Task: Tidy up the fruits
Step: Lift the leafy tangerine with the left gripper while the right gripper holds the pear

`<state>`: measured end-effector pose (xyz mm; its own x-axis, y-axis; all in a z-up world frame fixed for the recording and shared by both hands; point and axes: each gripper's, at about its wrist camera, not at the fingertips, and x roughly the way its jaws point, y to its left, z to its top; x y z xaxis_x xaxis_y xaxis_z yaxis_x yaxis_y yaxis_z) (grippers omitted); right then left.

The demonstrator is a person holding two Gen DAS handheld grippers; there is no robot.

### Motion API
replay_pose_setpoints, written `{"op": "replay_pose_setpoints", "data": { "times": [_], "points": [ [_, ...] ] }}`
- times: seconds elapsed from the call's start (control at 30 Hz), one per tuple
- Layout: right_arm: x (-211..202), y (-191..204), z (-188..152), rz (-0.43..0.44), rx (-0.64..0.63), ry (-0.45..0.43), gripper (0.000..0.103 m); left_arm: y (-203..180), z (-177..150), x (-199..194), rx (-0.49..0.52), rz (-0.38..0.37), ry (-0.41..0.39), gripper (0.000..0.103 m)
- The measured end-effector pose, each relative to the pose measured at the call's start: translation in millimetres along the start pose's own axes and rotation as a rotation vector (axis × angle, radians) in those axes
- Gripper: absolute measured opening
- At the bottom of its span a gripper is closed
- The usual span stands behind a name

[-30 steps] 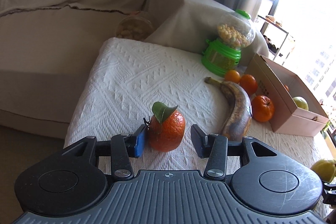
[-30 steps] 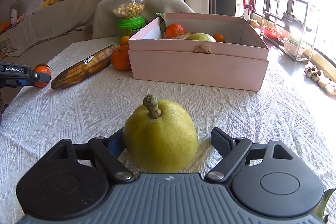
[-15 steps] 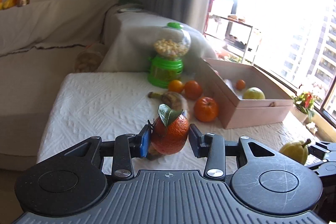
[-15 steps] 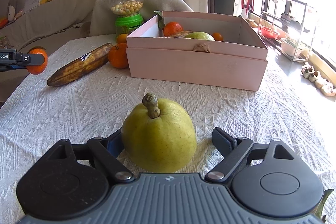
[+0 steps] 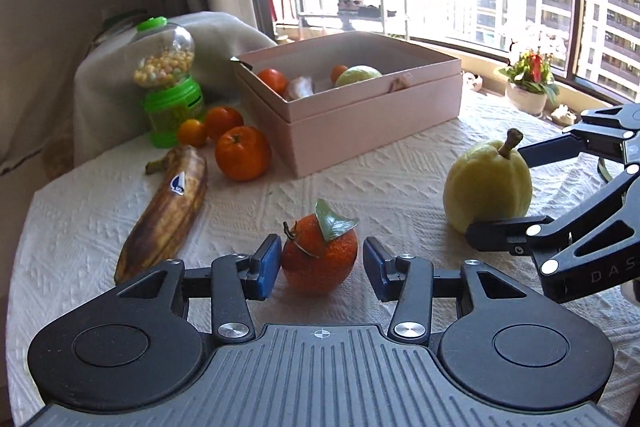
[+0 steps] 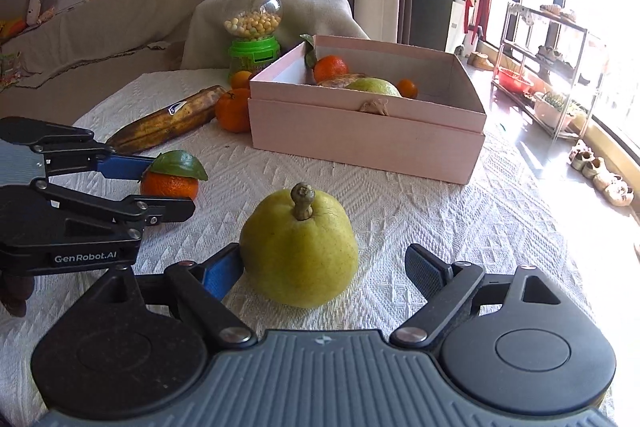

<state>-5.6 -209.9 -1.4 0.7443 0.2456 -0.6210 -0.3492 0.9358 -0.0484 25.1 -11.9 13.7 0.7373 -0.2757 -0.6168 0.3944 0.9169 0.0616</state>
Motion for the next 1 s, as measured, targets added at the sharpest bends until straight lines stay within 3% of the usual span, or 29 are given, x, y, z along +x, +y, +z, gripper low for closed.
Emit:
{"op": "replay_pose_setpoints", "data": {
  "times": [0.2,0.83,1.0],
  "points": [
    [-6,-3,-3,0.024,0.017,0.0,0.088,14,0,5,-0.17,-0.181,0.059,0.051],
    [10,-8,-13,0.03,0.068,0.05,0.088,7,10,-2,-0.146,-0.148,0.044,0.052],
    [10,-4,-15,0.026,0.059,0.066,0.094,7,11,0,-0.147,-0.145,0.047,0.052]
  ]
}}
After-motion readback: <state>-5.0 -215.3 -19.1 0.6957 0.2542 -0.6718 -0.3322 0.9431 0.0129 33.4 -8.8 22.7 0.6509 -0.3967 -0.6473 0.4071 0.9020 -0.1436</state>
